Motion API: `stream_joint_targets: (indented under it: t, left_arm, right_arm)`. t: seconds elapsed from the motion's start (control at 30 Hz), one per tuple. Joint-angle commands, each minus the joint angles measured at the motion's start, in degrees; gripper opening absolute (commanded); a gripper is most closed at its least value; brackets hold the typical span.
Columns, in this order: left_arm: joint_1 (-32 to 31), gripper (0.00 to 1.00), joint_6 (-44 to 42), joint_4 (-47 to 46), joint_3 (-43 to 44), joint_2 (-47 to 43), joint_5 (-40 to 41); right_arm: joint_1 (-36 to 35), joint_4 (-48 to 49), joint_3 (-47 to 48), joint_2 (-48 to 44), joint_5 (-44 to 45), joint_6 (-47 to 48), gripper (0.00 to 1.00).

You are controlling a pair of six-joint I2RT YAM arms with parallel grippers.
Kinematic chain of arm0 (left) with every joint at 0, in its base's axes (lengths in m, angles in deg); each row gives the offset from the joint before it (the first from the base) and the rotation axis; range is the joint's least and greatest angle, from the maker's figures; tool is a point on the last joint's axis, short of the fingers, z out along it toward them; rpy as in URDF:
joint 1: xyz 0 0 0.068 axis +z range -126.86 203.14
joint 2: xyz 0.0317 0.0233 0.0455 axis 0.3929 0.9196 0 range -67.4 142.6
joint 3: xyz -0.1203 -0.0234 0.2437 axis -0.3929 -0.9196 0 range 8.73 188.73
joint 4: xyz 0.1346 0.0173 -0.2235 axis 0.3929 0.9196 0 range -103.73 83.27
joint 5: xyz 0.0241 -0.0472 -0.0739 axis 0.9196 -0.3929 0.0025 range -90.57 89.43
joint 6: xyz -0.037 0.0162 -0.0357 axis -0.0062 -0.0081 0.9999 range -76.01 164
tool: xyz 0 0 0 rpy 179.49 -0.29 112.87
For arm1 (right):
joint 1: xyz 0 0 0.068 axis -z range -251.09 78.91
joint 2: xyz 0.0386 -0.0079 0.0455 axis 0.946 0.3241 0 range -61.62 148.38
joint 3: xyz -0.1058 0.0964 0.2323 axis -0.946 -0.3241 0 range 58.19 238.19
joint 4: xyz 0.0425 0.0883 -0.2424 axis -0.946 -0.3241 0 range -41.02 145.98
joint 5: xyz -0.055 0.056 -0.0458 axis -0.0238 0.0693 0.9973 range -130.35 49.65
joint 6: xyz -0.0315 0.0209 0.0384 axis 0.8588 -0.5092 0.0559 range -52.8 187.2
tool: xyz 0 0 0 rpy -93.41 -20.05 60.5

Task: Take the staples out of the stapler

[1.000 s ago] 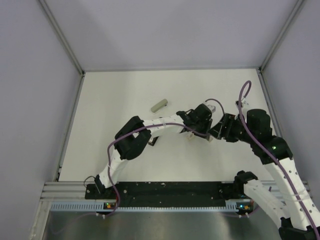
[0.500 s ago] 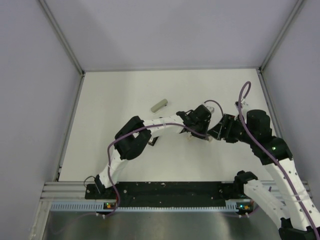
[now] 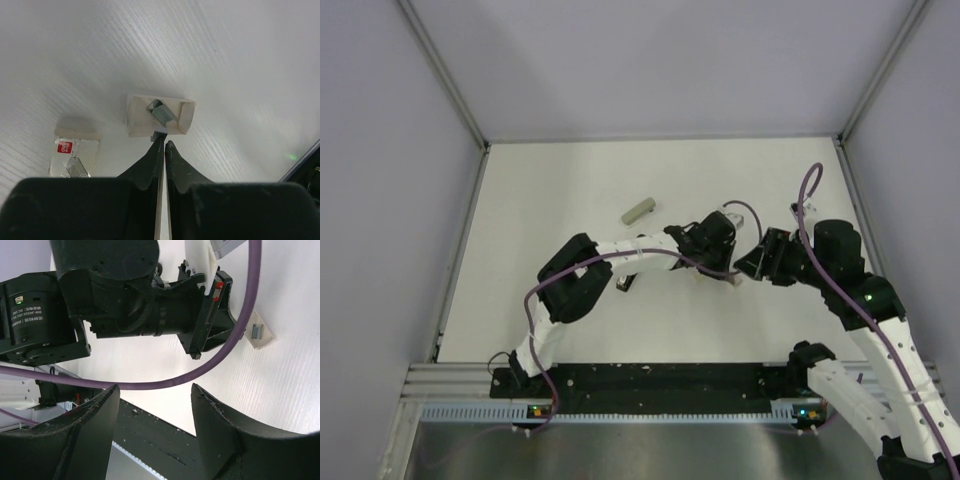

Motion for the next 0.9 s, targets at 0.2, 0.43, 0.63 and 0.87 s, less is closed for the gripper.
stream_joint_targets:
  t: [0.2,0.43,0.63,0.87]
  left_arm:
    - [-0.14,0.06,-1.12,-9.73,-6.5,-12.51,-1.61]
    - [-0.14,0.0,-2.0,-18.43,-18.8,-23.76,-5.3]
    - [-0.14,0.0,-2.62,-25.98,-28.65,-33.6,-8.02]
    - [-0.14,0.0,-2.88,-35.38,-39.02,-42.66,-10.31]
  right_arm:
    - [0.62,1.09,3.16,-0.4,-0.66,-0.22,0.6]
    - [0.53,1.09,5.09,1.09,-3.03,-2.24,0.6]
    - [0.54,2.58,4.83,2.24,-6.02,-4.35,0.6]
    - [0.53,5.04,3.25,2.5,-9.88,-7.6,0.57]
